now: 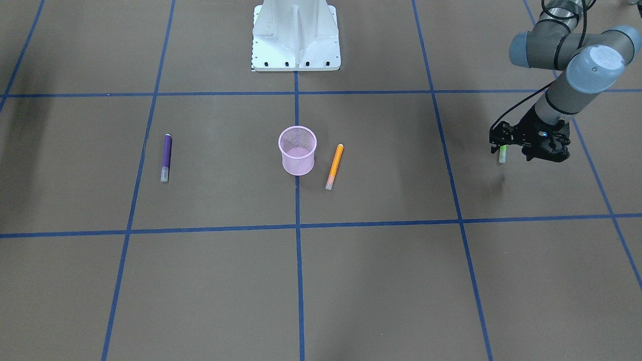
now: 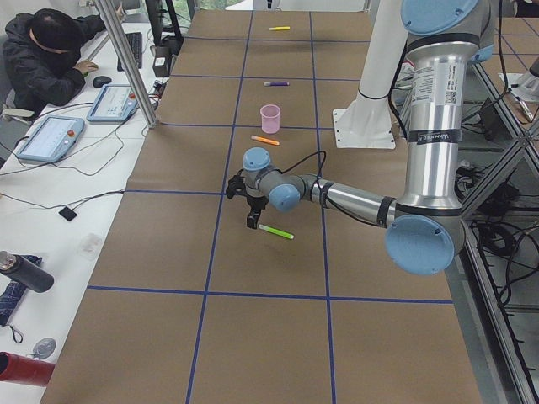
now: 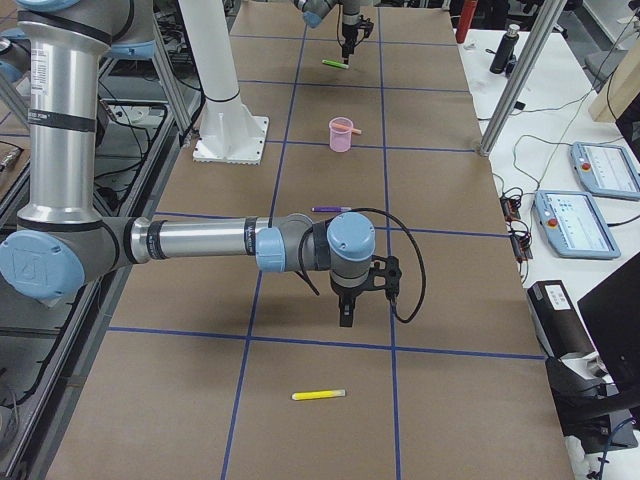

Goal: Collect pens into pen holder
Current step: 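Lower the left gripper onto the green marker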

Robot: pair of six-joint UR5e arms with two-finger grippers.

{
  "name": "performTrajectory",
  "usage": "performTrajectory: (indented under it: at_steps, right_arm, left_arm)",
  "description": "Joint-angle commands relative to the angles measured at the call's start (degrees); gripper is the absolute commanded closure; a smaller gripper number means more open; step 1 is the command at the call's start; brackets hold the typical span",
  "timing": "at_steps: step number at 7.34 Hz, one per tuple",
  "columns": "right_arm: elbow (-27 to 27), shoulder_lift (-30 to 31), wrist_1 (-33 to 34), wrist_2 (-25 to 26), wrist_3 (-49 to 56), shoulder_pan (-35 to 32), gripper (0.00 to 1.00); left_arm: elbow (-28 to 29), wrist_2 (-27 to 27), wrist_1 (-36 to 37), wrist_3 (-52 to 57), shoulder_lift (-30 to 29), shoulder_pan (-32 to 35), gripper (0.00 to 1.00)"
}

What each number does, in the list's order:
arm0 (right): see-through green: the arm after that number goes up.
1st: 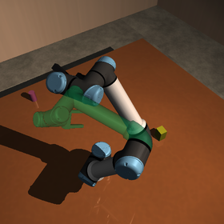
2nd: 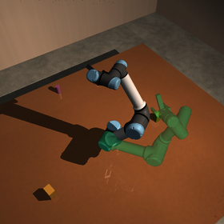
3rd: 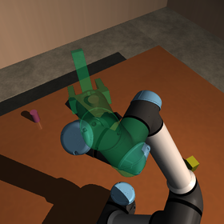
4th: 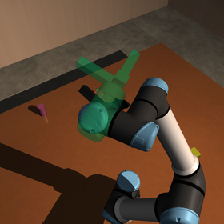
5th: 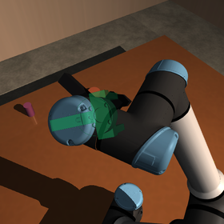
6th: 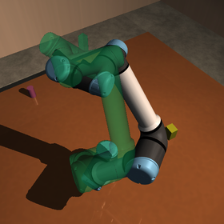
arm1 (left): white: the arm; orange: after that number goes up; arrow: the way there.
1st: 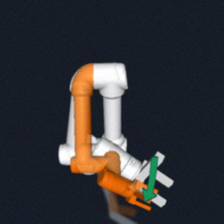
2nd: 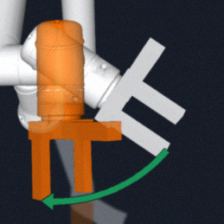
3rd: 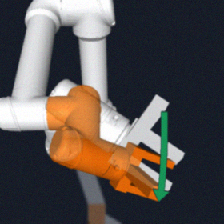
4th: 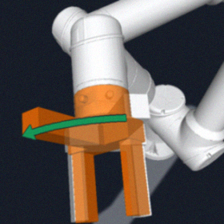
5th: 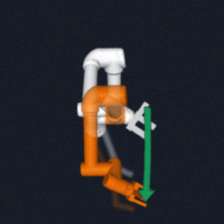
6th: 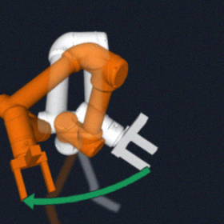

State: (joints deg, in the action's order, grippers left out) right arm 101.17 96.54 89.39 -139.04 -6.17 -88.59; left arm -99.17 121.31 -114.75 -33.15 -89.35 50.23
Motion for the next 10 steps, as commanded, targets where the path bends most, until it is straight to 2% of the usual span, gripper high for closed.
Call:
performTrajectory:
  at_steps: [1,2,5,10]
  right_arm:
    - [-0.1,-0.04,0.0,0.0,-0.07,0.09,0.0]
    - [-0.1,-0.04,0.0,0.0,-0.07,0.09,0.0]
    - [-0.1,-0.13,0.0,0.0,0.01,0.09,0.0]
    - [-0.36,-0.48,0.0,0.17,0.01,0.53,0.0]
  left_arm:
    - [0.12,-0.72,-0.29,0.1,1.28,-1.62,0.08]
    - [0.47,-1.42,-1.6,0.02,1.81,-2.23,0.08]
    - [1.26,-1.43,-3.11,0.1,1.99,-2.33,0.35]
    - [1.53,-1.43,-3.02,0.19,1.99,-3.29,0.43]
